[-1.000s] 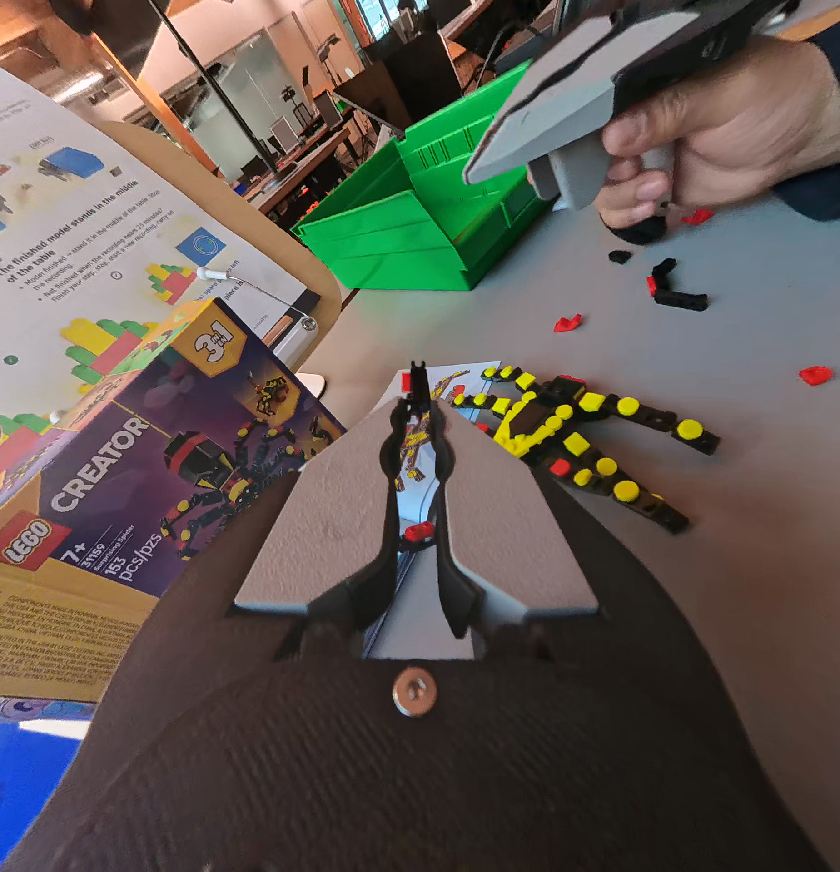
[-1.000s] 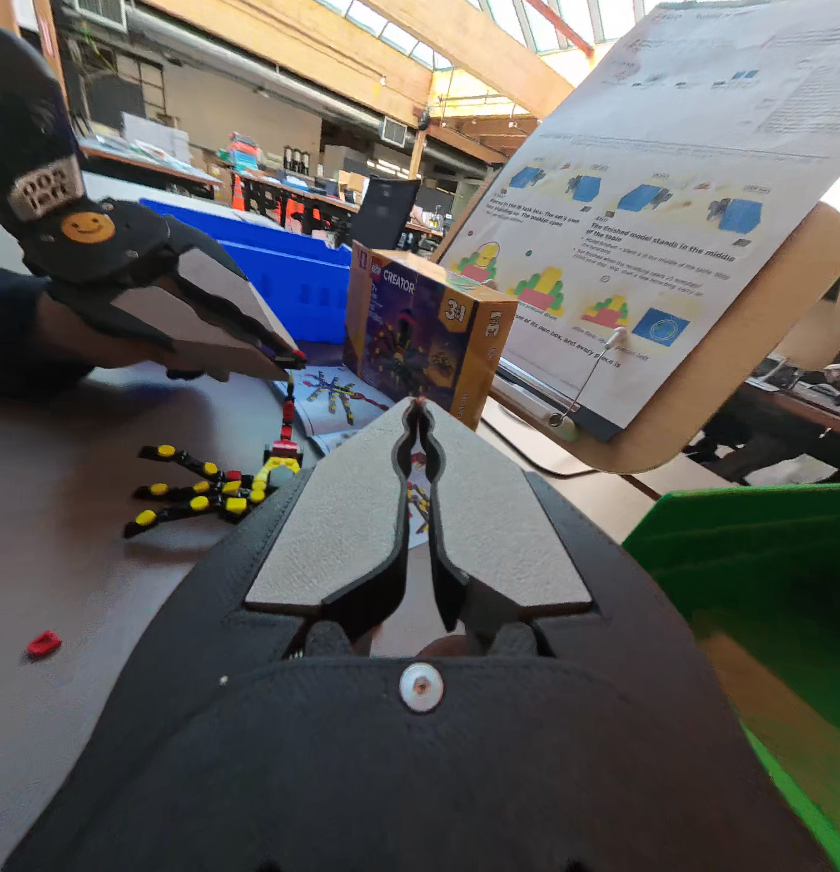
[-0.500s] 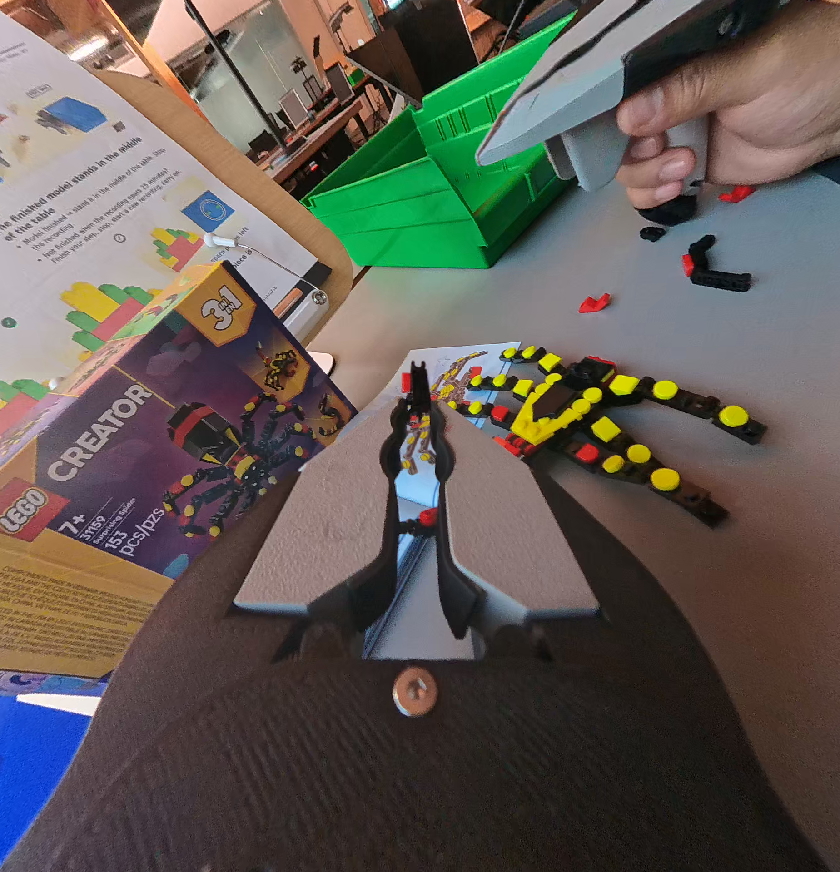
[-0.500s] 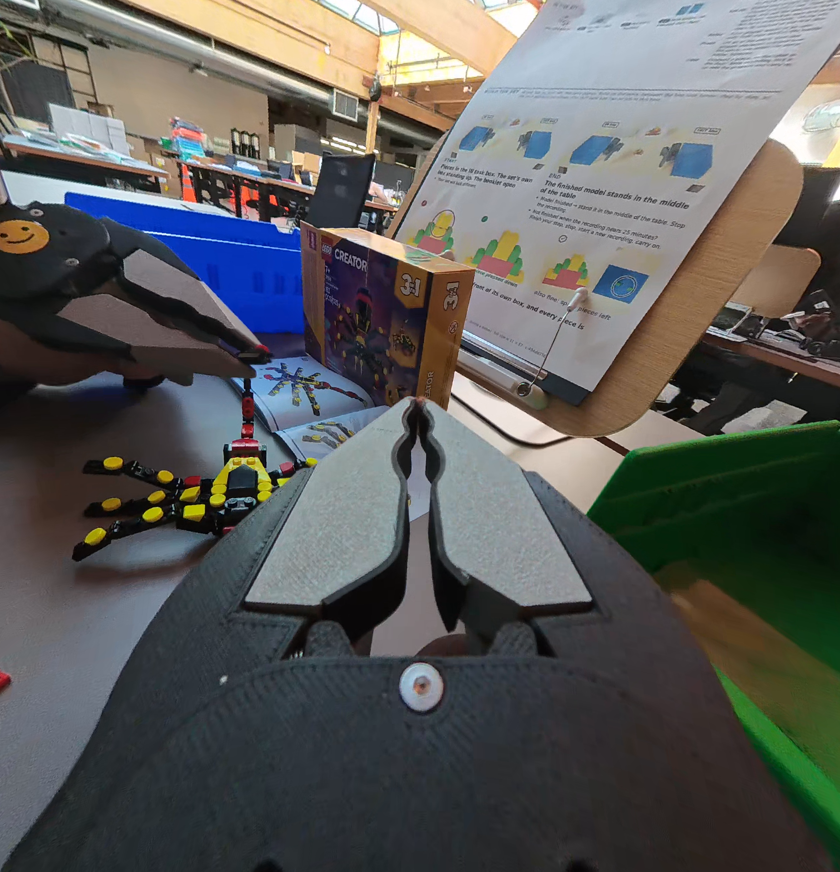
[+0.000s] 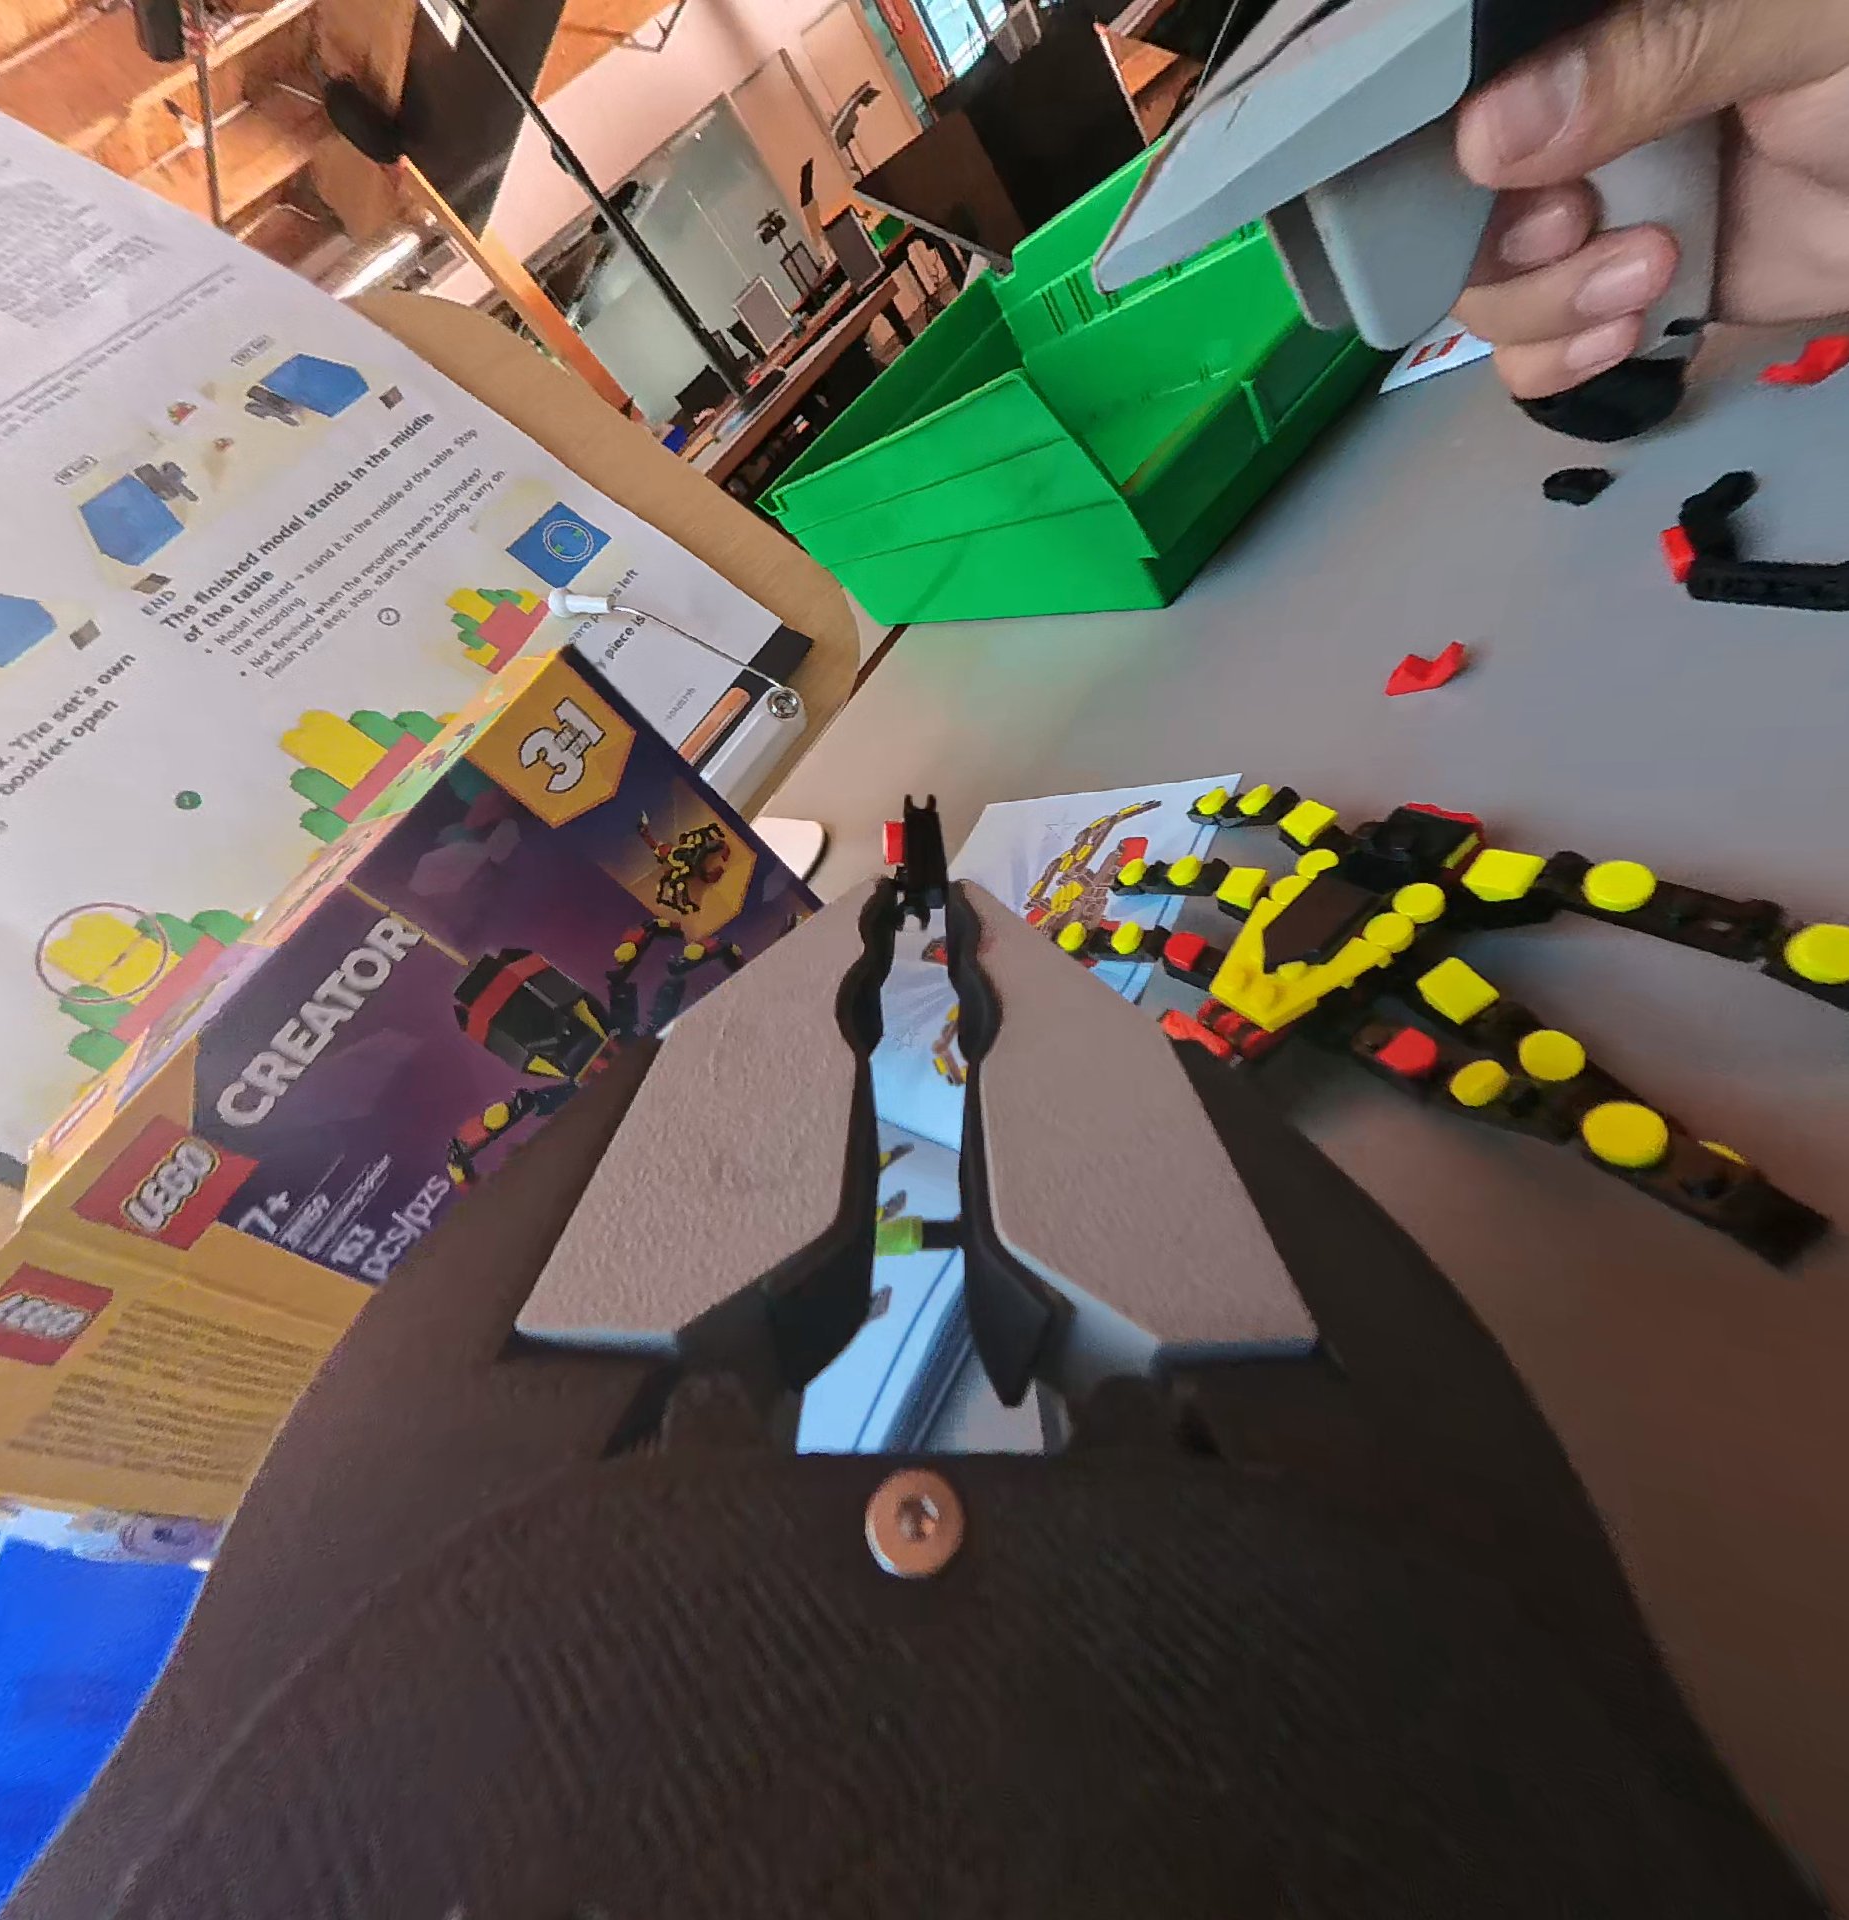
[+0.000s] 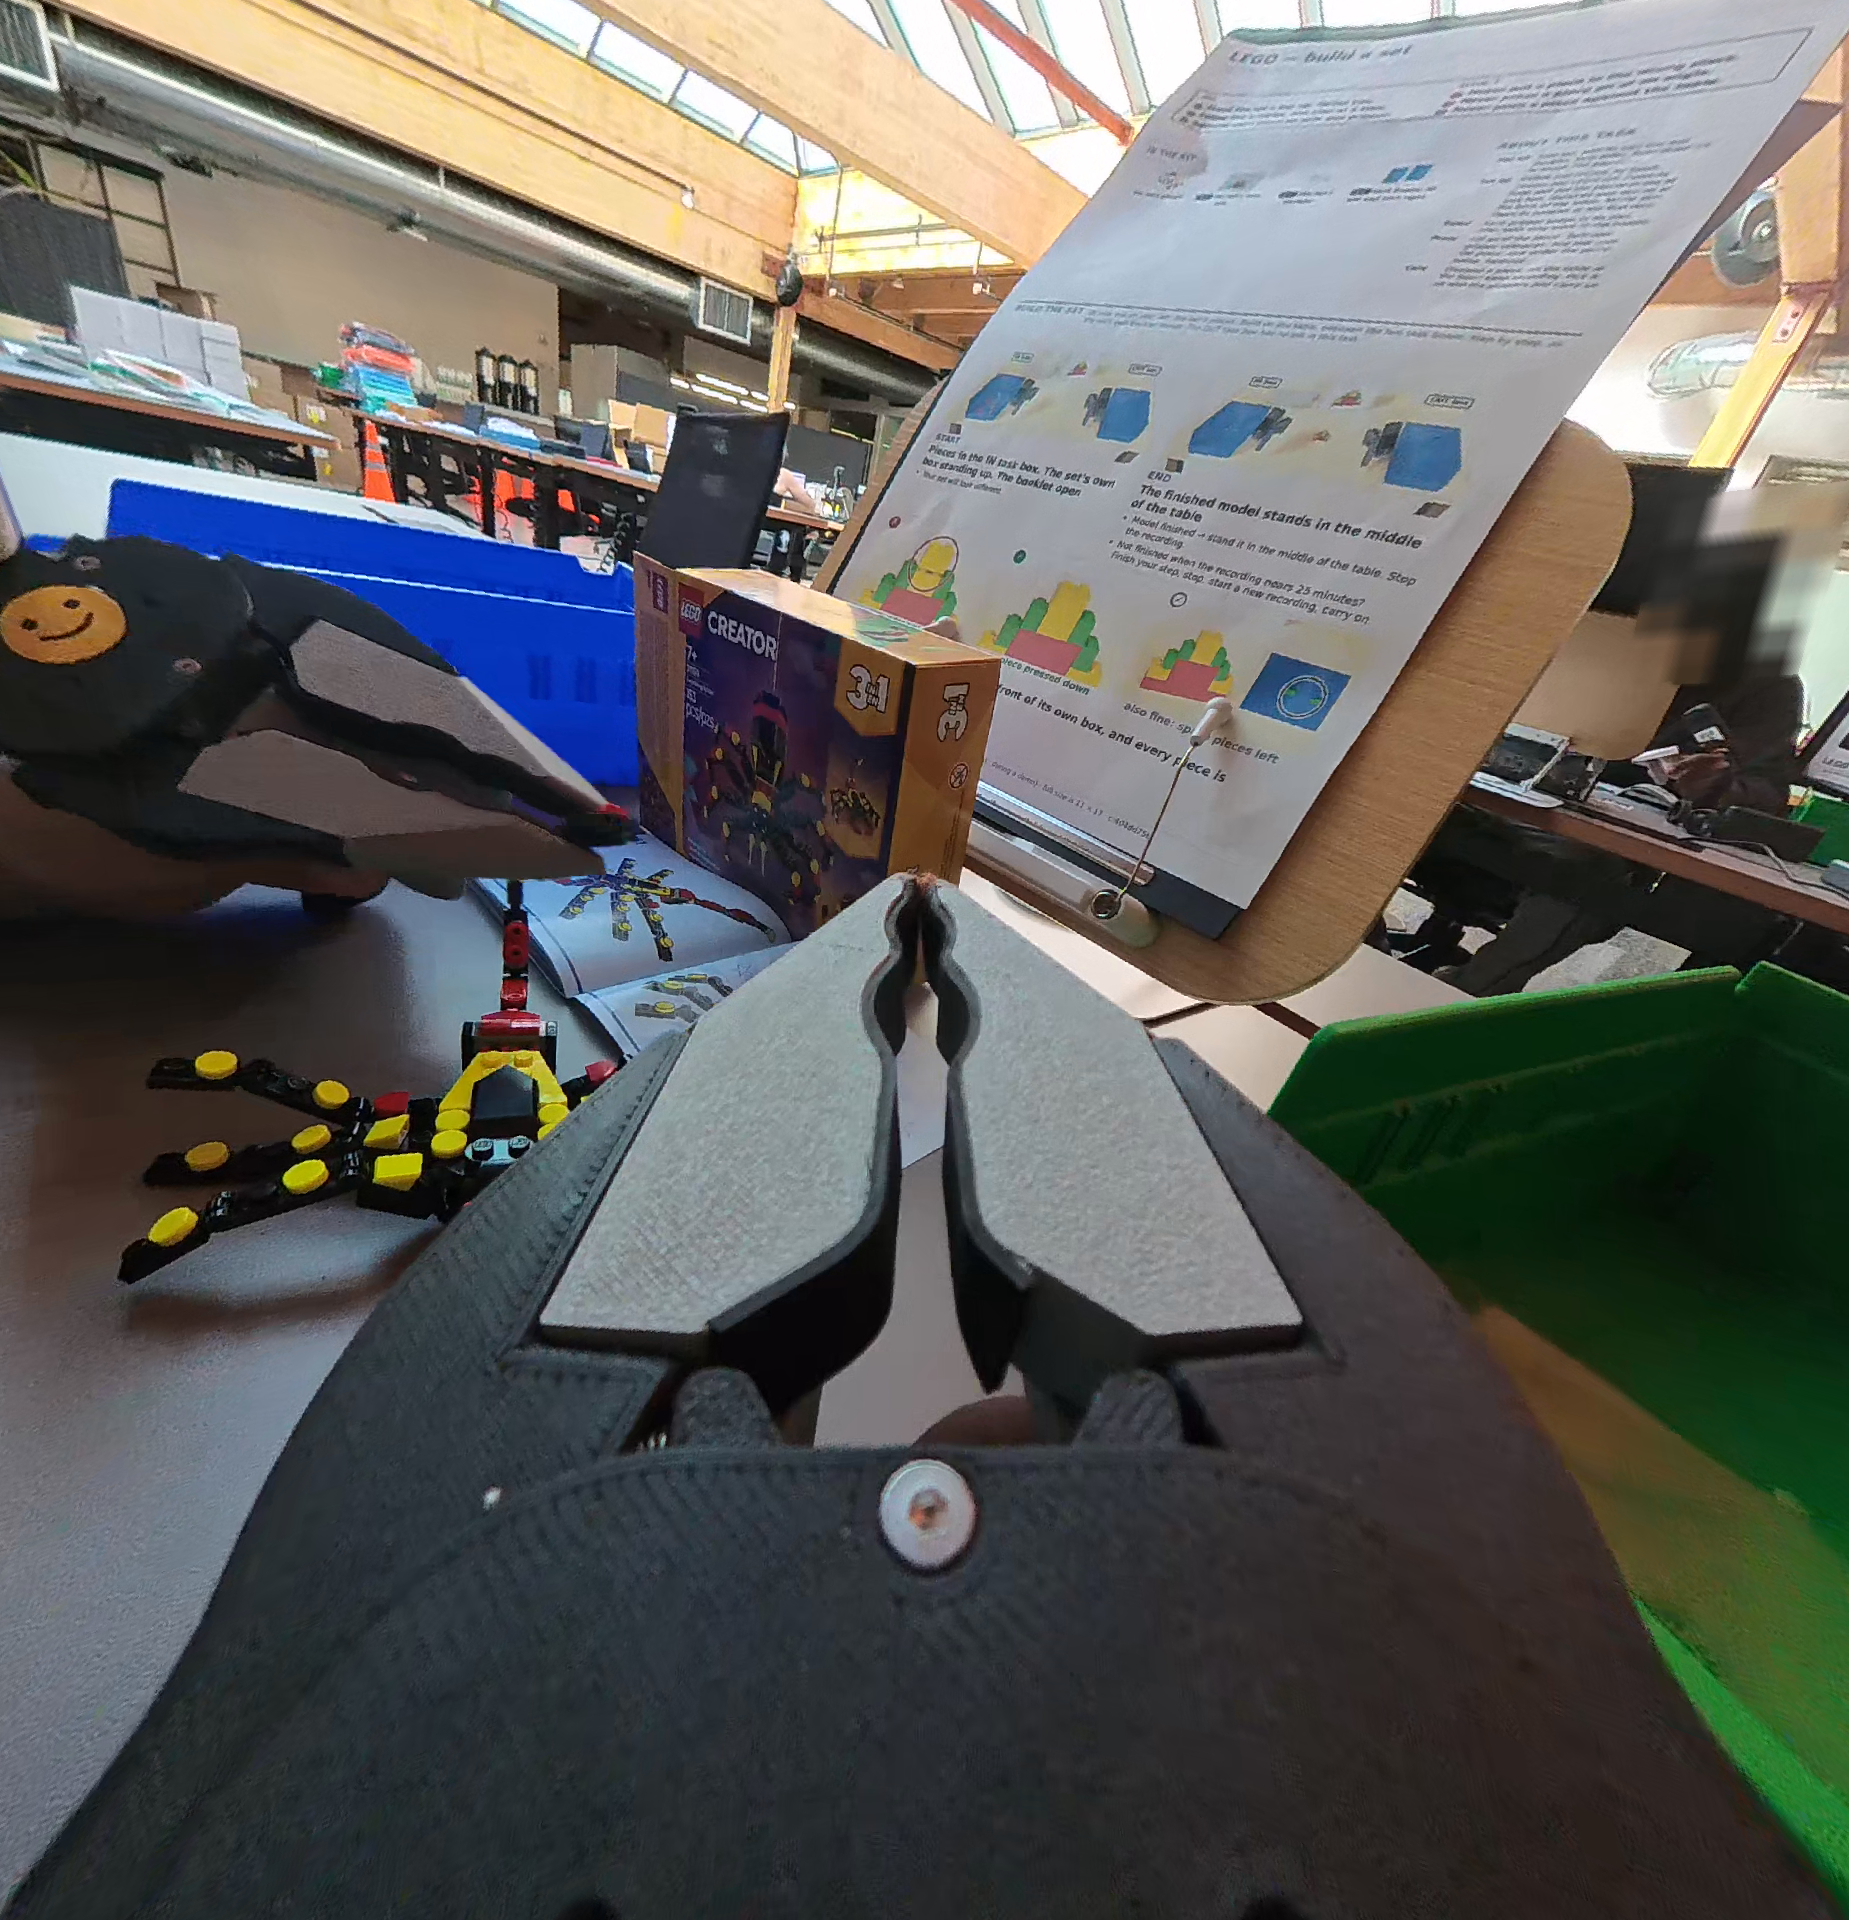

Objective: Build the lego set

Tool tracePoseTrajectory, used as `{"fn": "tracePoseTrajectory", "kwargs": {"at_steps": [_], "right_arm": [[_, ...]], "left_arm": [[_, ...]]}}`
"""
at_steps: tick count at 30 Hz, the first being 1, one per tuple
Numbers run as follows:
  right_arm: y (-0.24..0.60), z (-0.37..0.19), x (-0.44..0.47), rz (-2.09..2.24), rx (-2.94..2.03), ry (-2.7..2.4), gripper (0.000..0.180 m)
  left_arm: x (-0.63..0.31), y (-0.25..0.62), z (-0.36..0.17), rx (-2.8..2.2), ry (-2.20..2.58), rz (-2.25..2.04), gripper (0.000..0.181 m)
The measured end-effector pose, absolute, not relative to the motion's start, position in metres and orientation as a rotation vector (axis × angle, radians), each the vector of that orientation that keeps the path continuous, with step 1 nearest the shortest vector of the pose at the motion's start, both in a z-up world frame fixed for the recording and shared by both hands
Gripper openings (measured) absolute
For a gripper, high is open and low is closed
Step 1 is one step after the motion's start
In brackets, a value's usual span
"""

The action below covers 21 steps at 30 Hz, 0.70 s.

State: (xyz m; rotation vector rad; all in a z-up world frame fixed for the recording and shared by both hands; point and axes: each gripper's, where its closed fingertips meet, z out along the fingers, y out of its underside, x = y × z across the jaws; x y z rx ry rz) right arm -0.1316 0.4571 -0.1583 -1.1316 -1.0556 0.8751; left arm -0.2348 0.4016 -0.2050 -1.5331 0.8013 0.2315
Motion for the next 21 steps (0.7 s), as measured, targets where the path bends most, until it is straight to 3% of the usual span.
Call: {"fn": "tracePoseTrajectory", "kwargs": {"at_steps": [9,21], "right_arm": [[0.451,-0.158,-0.134,0.833,-1.086,-1.095,0.000],[0.450,-0.167,-0.136,0.681,-1.056,-1.186,0.000]], "left_arm": [[-0.175,0.417,-0.199,-1.411,0.983,0.217,0.006],[-0.101,0.365,-0.258,-1.526,1.416,0.202,0.007]]}}
